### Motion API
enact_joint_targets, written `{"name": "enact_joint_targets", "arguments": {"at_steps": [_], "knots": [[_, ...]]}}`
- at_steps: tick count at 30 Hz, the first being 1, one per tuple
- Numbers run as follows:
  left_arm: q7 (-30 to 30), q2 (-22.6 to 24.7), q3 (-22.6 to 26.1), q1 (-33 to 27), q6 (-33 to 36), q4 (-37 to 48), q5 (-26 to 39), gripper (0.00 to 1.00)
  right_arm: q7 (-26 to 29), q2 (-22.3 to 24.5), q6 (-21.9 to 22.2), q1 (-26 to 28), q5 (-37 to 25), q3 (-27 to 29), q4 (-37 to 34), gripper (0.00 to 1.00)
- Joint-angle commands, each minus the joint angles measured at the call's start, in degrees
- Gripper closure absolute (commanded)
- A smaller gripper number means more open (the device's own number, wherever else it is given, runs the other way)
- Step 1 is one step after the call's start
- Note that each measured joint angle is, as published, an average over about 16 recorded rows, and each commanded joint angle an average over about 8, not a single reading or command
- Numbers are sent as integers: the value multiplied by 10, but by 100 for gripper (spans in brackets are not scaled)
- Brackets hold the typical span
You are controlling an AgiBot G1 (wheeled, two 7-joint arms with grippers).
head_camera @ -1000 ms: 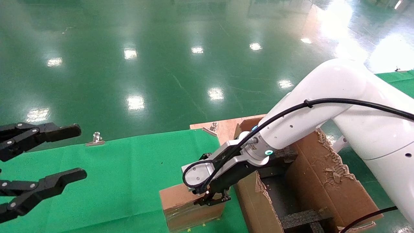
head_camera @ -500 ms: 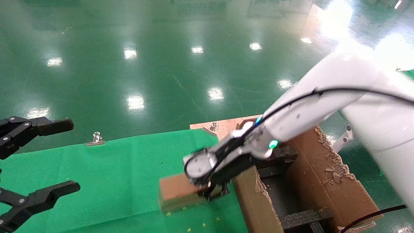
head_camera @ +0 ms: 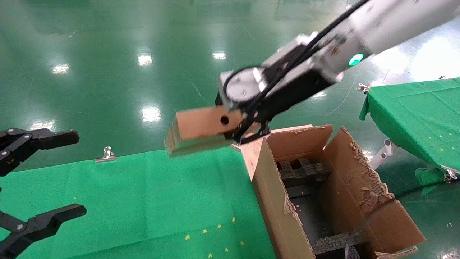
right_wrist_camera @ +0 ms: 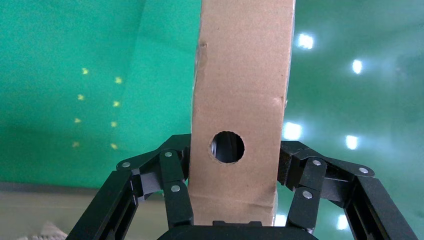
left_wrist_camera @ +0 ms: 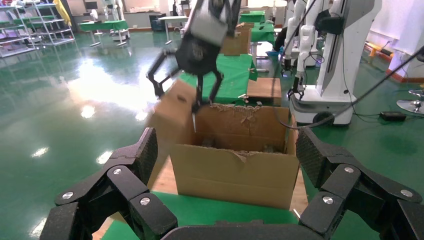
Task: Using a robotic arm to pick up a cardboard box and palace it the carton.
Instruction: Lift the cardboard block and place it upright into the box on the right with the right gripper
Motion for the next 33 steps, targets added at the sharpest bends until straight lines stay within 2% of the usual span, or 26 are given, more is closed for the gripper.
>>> {"name": "enact_joint_targets", "arguments": {"at_steps": [1, 7, 11, 24, 33], "knots": [[0, 0, 0, 0, 0, 0, 0, 0, -12, 3, 0, 30, 21, -20, -17, 100], [0, 0, 0, 0, 0, 0, 0, 0, -39, 13, 0, 72, 62, -83, -57, 100], [0, 0, 0, 0, 0, 0, 0, 0, -48, 37, 0, 98, 75, -124, -74, 100], [0, 0, 0, 0, 0, 0, 0, 0, -37, 188, 3, 206, 50, -254, -79, 100], [0, 0, 0, 0, 0, 0, 0, 0, -29, 252, 5, 243, 20, -323, -74, 100]]}}
